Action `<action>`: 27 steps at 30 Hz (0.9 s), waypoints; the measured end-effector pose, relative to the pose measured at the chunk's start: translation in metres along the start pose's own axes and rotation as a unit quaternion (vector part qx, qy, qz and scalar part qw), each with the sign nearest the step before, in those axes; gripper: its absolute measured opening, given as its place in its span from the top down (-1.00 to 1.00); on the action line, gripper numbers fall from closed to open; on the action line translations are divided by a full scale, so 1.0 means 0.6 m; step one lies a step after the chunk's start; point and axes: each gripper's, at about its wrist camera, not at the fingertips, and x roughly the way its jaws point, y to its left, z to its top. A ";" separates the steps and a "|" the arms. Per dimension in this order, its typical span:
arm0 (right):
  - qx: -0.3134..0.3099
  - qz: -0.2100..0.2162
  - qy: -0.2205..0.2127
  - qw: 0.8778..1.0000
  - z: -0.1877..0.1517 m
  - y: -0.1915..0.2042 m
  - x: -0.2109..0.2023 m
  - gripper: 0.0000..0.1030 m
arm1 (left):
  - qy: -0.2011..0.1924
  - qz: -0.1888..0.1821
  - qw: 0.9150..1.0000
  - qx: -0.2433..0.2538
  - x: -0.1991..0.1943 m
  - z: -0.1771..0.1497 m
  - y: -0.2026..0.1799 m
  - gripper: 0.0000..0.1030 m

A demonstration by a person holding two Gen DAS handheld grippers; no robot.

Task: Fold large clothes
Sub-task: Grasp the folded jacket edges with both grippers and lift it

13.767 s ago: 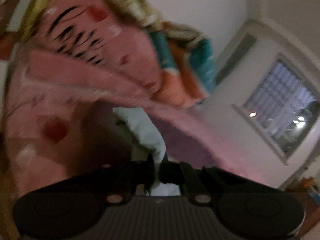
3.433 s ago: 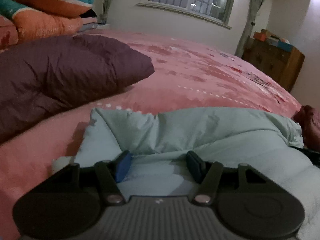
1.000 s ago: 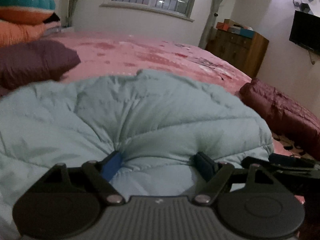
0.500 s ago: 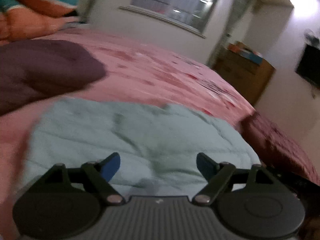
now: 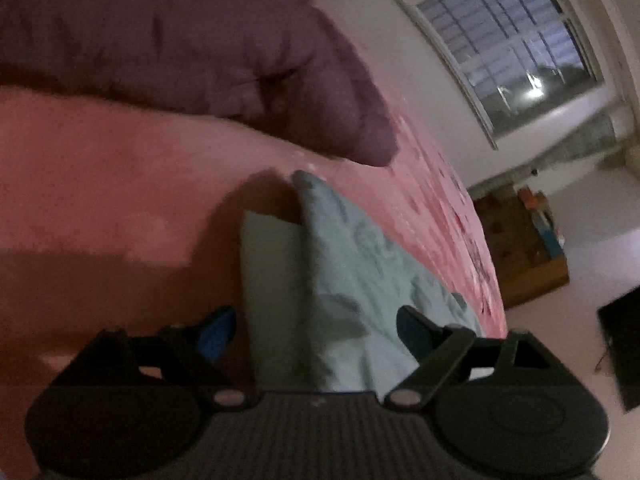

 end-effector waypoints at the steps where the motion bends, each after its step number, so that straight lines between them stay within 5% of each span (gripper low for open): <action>1: -0.005 0.000 0.000 1.000 0.002 0.003 0.005 -1.00 | 0.000 -0.007 1.000 -0.009 0.004 0.003 0.008 -0.69; 5: -0.010 0.022 0.002 1.000 0.007 0.008 0.024 -1.00 | 0.007 -0.046 0.999 -0.024 0.022 0.019 0.021 -0.69; 9: -0.024 0.054 0.027 0.998 0.012 0.030 0.036 -1.00 | 0.029 -0.046 0.998 -0.007 0.052 0.022 0.017 -0.71; 14: -0.048 0.070 0.053 0.995 0.011 0.047 0.056 -1.00 | 0.056 -0.064 0.996 0.029 0.073 0.035 0.003 -0.97; 21: -0.034 0.102 0.067 0.992 0.018 0.044 0.069 -1.00 | 0.092 -0.075 0.989 0.084 0.106 0.031 -0.024 -0.97; 27: -0.053 0.079 0.058 0.994 0.005 0.058 0.071 -1.00 | 0.100 -0.065 0.984 0.134 0.127 0.014 -0.056 -0.85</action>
